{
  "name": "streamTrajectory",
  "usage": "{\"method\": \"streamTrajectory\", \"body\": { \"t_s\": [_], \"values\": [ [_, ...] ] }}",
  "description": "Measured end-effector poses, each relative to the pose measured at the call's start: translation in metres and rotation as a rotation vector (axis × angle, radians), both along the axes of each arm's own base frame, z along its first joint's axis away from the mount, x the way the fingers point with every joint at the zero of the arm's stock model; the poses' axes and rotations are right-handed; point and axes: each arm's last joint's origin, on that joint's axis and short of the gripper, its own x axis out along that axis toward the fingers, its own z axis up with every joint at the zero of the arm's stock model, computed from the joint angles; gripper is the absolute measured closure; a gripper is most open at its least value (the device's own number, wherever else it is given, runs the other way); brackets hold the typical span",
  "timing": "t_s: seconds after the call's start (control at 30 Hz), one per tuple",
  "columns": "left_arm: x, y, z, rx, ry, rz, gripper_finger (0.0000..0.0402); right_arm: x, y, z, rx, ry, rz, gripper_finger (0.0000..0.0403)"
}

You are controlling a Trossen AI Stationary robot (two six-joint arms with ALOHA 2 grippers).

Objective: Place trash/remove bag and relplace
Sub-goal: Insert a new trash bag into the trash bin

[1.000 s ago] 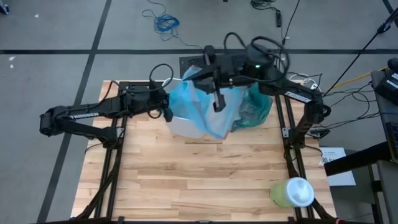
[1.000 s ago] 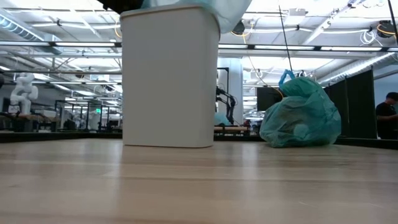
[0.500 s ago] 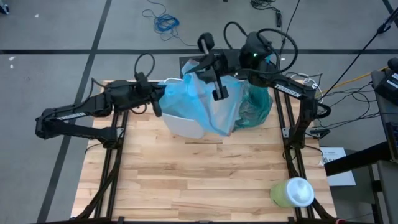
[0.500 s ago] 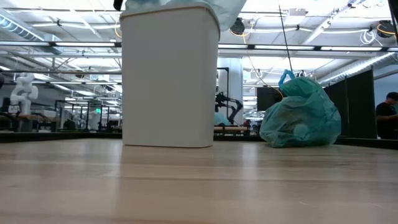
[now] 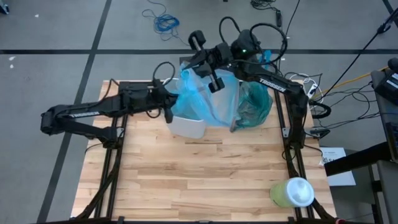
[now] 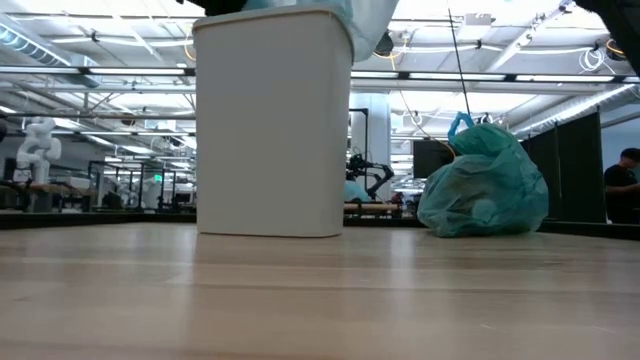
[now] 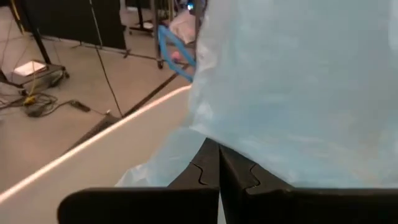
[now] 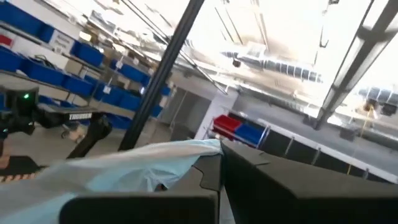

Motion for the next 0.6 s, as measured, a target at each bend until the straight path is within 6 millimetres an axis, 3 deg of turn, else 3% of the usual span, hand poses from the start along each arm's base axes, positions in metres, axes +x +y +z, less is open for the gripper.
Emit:
{"method": "streamTrajectory", "body": {
  "t_s": [0.23, 0.4, 0.6],
  "values": [
    [0.010, 0.002, -0.008, -0.006, 0.034, 0.004, 0.0402, 0.010, -0.019, -0.014, 0.024, 0.024, -0.021, 0.0403],
    [-0.005, 0.001, 0.004, 0.040, -0.013, 0.057, 0.0402, 0.022, -0.027, -0.030, 0.052, 0.072, -0.031, 0.0403],
    [-0.033, -0.006, 0.025, 0.073, -0.111, 0.053, 0.0402, 0.024, -0.028, -0.033, 0.079, 0.115, -0.027, 0.0403]
  ]
}}
